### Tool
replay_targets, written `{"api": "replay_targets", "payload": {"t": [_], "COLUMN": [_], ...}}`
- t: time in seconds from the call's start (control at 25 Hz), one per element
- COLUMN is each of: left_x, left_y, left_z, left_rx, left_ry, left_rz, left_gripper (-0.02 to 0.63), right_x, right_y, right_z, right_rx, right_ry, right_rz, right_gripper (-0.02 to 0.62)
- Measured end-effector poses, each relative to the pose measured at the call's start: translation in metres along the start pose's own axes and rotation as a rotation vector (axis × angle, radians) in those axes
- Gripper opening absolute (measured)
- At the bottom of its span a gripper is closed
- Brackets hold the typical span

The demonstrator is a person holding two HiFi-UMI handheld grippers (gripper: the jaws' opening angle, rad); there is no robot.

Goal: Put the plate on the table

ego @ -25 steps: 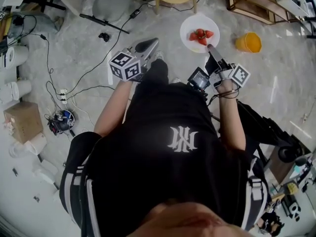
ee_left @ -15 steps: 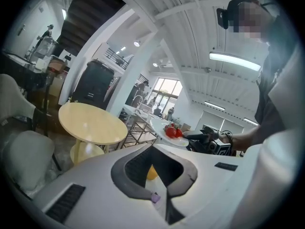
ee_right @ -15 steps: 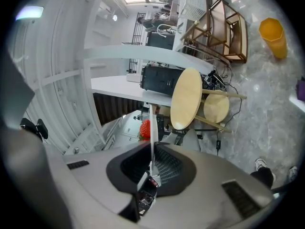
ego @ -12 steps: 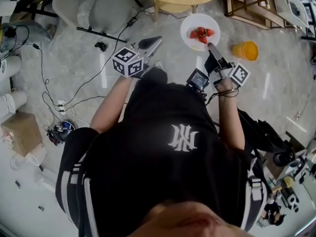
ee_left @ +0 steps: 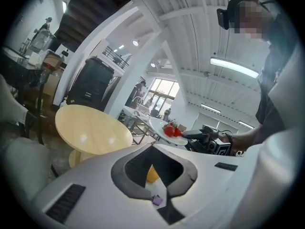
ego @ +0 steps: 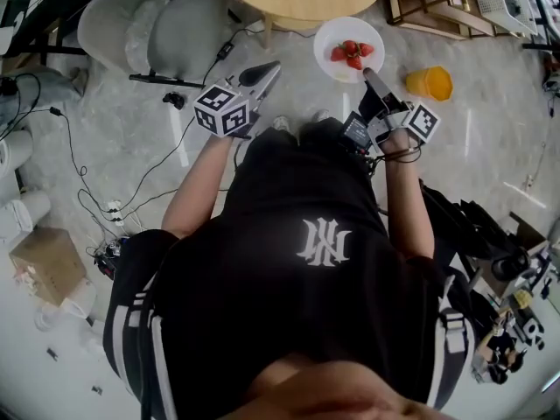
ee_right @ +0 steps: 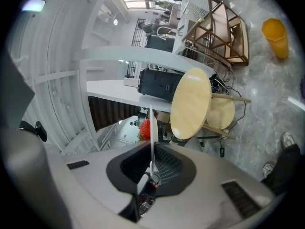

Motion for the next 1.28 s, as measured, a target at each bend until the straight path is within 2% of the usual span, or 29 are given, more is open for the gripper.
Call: {"api": "replay_targets", "payload": {"t": [0.24, 0.56, 0.84, 1.04, 1.28], "left_x": [-0.019, -0.06, -0.106, -0.14, -0.16], "left_y": [0.015, 0.051, 0.073, 0.086, 0.096], "left_z": [-0.004, -0.019, -0.053, -0.079, -0.1], "left_rx": [0.004, 0.0, -0.01, -0.014, -0.026], "left_ry": [0.01, 0.042, 0.059, 0.072, 0.072], "left_rz": [-0.01, -0.049, -0.106, -0.158, -0.217], "left_gripper": [0.012, 0.012, 0.012, 0.012, 0.012], "right_x": [-0.007, -0.047, -0.078, -0.095, -0.121], "right_y": [-0.002, -0.01, 0.006, 0.018, 0.016], "right_z": [-0.029, -0.09, -0.143, -0.18, -0.206], "right_rx": [-0.03, -0.067, -0.065, -0.103, -0.104], "right_ry": [-0.017, 0.016, 0.102, 0.152, 0.24], "right_rz": [-0.003, -0.008, -0.026, -0.043, -0.057], "right_gripper": [0.026, 0.026, 0.026, 0.026, 0.026]}}
Point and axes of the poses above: the fingertips, and each gripper's own axes: x backward along the fingers, y to its left, z out of its underside, the point moved 2 cm from there along x, backward along the fingers, and after that the axes turned 14 degrees about -x, right-handed, at the moved point
